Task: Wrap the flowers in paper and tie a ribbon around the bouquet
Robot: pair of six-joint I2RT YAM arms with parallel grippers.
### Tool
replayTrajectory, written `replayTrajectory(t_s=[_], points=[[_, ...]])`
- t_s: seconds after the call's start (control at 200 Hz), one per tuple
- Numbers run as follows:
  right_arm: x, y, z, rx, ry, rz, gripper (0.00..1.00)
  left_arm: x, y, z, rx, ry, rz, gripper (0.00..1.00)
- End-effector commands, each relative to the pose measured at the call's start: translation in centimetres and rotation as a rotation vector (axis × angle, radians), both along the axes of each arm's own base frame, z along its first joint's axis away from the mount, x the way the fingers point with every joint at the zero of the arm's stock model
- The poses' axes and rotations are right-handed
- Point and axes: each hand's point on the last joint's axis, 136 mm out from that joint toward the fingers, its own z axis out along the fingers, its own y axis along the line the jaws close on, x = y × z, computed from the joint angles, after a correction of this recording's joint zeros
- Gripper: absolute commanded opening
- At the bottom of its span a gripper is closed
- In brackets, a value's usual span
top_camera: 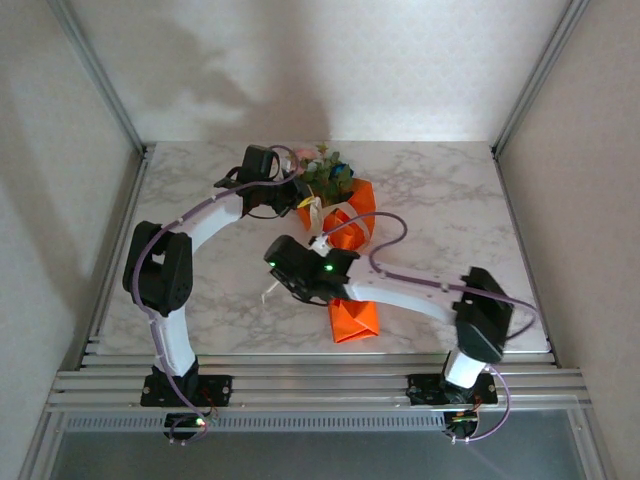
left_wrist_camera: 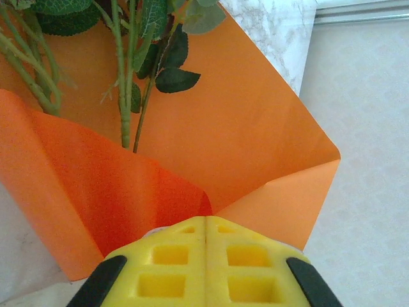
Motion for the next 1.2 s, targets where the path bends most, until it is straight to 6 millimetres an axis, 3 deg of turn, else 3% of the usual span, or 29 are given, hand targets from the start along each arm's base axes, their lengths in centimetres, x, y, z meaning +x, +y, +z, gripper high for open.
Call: replayTrajectory(t_s=[0.0,0.24,0.42,0.526,0.896,1.031,1.196], points=[[-1.4,-4.4,0.3,-0.144,-0.050,0.125,0.00,-0.5,-0.4,1.6,-0.035,-0.016,-0.002,0.00],[-2.5,-11.2,5.3,-0.152,-0.197,0.180,0.00,-2.4,-1.4,2.5,-0.026,-0.020,0.014,0.00],[-3.4,-17.0,6.0,-0.163,-0.224,0.140,0.00,-3.2,-2.0,2.6,-0.016,-0.020,0.034,0.00],[-3.7,-19.1,5.4,-0.156,-0.199,0.131,0.00,-3.4,-2.2,2.6,-0.008,-0.018,0.042,0.00],[-4.8,-23.5,3.2,-0.245,-0.125,0.173,0.00,-5.4,-3.3,3.5,0.008,-0.016,0.045,0.00],[-4.4,-24.2,2.2,-0.261,-0.089,0.190,0.00,-6.6,-3.5,4.7,0.034,-0.029,0.061,0.00],[-3.4,-24.6,0.6,-0.285,-0.043,0.205,0.00,-9.0,-3.3,4.0,0.091,0.012,0.078,0.00]])
